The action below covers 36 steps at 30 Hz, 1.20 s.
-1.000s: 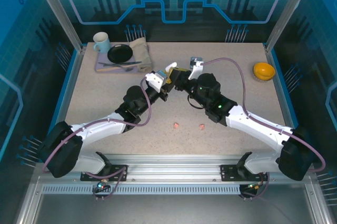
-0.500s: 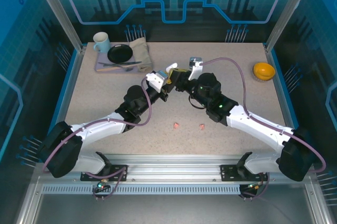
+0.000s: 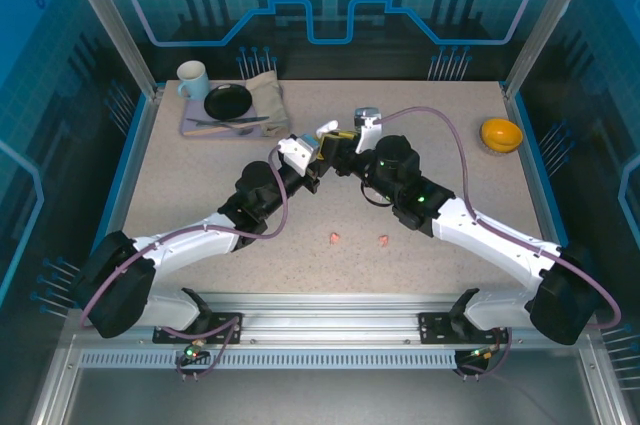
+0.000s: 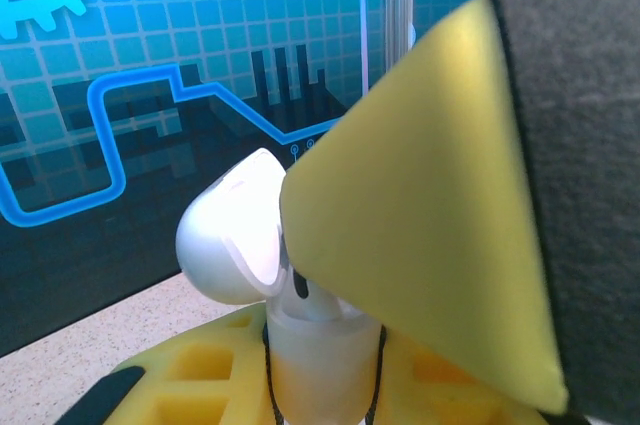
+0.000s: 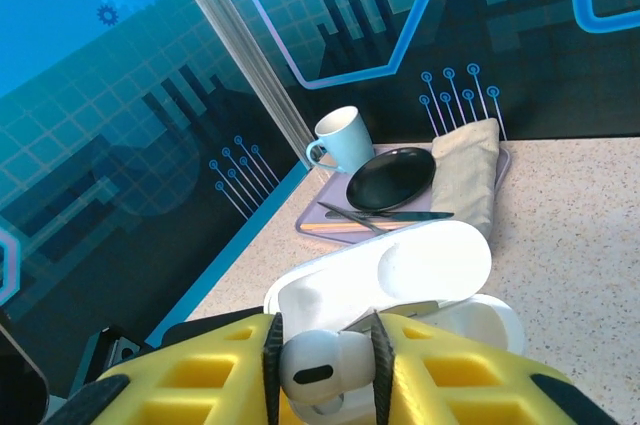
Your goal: Insert wireless bluetooth earbuds into charging case
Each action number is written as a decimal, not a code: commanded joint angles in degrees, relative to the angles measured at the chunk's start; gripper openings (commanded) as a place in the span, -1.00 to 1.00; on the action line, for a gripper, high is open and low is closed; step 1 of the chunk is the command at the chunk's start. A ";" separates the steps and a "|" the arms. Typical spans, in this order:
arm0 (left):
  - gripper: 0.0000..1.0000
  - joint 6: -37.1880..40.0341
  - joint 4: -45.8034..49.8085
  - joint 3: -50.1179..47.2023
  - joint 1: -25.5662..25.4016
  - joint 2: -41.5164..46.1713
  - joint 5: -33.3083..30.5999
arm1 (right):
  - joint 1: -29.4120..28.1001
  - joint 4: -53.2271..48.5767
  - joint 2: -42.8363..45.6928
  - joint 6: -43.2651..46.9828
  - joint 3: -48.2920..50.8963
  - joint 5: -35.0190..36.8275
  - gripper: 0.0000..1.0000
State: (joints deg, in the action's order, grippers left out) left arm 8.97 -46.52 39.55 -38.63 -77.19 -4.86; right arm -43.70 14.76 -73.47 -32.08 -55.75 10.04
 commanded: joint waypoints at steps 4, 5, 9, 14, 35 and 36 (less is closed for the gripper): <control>-1.00 -0.86 -5.25 3.18 -0.29 2.40 1.04 | 0.77 -5.45 -0.88 0.16 -1.41 -0.05 -0.34; -1.00 -0.91 -5.25 3.17 -0.29 2.39 1.03 | 0.79 -5.44 -0.88 0.16 -1.48 -0.10 -0.33; -1.00 -1.13 -5.17 3.19 -0.29 2.30 1.22 | 1.16 -5.67 -0.97 -0.39 -2.17 0.02 -0.30; -1.00 -1.33 -4.99 3.09 -0.26 2.22 1.40 | 2.30 -5.79 -1.21 -1.98 -3.09 -0.64 -0.24; -1.00 -1.50 -3.78 2.29 -0.27 2.82 1.67 | 5.86 -4.85 0.59 -9.71 -5.51 -5.28 0.35; -1.00 -1.44 -3.66 2.11 -0.30 3.07 1.78 | 6.28 -5.17 1.63 -10.09 -5.52 -5.67 0.36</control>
State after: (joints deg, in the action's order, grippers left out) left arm 8.43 -46.54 39.86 -38.63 -76.77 -4.54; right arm -38.83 10.66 -74.54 -39.68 -59.75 5.63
